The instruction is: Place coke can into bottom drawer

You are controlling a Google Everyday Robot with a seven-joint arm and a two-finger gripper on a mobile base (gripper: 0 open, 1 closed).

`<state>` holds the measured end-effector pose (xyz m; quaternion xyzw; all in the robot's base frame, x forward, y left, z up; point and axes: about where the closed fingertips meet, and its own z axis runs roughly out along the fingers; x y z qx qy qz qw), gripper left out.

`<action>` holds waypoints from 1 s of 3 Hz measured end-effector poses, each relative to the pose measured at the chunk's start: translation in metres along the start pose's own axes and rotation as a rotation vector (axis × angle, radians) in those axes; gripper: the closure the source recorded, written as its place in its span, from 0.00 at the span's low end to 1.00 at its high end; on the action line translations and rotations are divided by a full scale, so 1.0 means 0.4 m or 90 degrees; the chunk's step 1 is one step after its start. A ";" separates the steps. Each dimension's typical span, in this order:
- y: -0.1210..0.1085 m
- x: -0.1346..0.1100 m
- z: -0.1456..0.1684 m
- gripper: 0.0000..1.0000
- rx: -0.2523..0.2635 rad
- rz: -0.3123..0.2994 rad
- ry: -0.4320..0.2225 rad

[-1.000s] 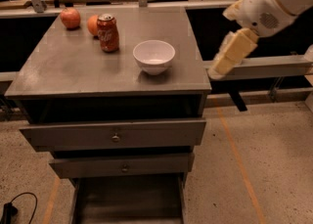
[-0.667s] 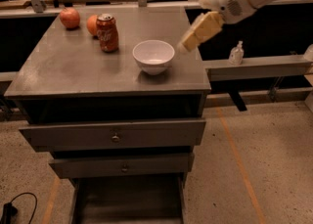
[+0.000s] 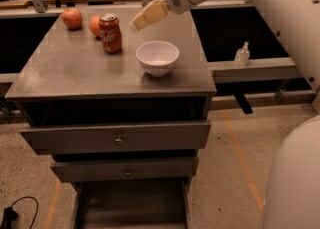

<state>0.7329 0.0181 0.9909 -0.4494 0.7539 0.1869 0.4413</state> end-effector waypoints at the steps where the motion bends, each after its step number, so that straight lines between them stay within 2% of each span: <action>1: 0.009 0.001 -0.006 0.00 -0.009 0.002 -0.002; 2: 0.016 -0.009 0.048 0.00 -0.023 -0.021 0.013; 3: 0.021 -0.022 0.184 0.00 -0.046 -0.033 0.045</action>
Offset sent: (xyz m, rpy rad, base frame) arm 0.0199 0.0548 -0.0134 -0.0732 -0.0043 0.1065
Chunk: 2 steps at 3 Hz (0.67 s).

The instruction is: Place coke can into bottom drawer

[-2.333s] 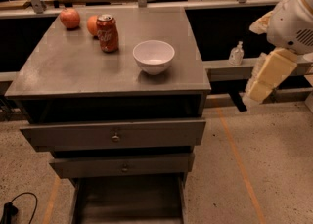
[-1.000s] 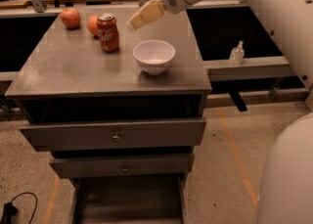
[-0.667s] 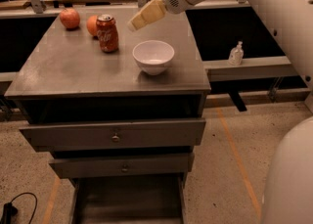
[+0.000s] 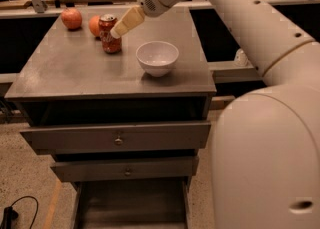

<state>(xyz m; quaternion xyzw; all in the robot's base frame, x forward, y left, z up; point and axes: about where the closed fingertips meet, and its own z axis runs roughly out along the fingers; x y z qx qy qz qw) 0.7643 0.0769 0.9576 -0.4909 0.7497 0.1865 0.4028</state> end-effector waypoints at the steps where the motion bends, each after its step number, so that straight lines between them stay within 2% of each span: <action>1: -0.001 -0.018 0.141 0.00 -0.023 0.000 0.043; 2: 0.020 -0.030 0.239 0.00 -0.052 0.010 0.077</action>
Offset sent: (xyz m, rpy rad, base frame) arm 0.0706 0.1106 -0.0533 -0.1202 0.1836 0.0630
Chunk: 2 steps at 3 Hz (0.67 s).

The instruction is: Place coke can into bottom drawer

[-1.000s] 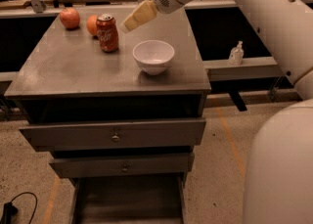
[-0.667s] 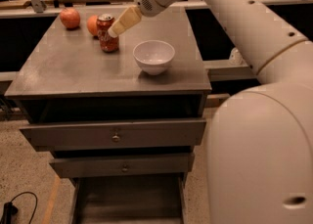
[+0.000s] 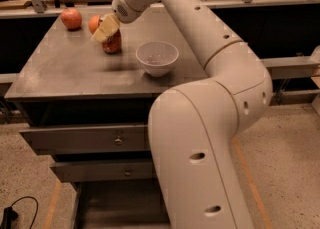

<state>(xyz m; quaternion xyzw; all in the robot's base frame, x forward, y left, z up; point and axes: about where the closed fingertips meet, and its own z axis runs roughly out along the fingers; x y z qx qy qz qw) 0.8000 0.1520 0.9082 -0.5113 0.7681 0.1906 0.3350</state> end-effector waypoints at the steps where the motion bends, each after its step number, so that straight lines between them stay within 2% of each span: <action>1: 0.005 0.000 0.058 0.19 -0.018 0.013 0.017; 2: 0.009 0.006 0.085 0.42 -0.028 0.013 0.030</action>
Offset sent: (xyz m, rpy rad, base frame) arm 0.0250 0.0216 -0.0204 -0.0411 0.0749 0.0228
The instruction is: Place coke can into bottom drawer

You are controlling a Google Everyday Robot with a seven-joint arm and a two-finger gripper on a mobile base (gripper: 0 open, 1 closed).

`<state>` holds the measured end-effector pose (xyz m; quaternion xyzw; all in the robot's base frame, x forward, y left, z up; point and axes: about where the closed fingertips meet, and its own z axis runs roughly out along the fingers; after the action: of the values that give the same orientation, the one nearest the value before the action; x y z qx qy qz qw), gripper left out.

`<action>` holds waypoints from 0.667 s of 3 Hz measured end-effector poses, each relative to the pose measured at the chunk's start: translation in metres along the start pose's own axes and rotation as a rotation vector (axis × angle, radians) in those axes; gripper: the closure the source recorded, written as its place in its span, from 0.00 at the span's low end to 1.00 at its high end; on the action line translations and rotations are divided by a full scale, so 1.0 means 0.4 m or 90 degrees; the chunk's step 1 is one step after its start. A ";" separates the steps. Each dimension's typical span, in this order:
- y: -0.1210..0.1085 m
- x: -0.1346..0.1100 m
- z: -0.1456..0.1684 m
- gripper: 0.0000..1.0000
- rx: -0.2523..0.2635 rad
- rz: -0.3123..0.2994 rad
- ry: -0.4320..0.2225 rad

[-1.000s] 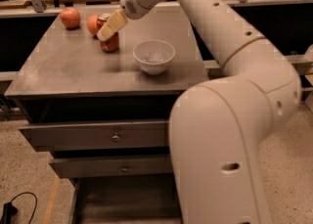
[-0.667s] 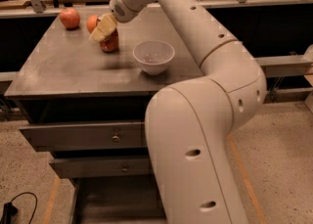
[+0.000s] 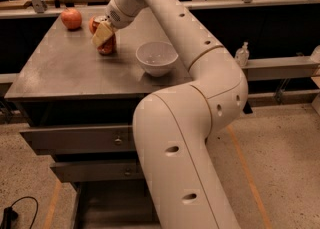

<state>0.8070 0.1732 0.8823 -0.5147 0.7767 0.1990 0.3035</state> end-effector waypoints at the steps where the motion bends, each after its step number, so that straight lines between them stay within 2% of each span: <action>1: 0.010 -0.001 0.013 0.64 -0.011 -0.010 0.008; 2: 0.053 -0.021 -0.024 0.88 -0.046 -0.041 0.001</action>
Offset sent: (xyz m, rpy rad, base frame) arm -0.0282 0.0037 0.0517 0.0211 0.0031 0.1922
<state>0.7874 0.1814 0.8949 -0.5501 0.7523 0.2166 0.2907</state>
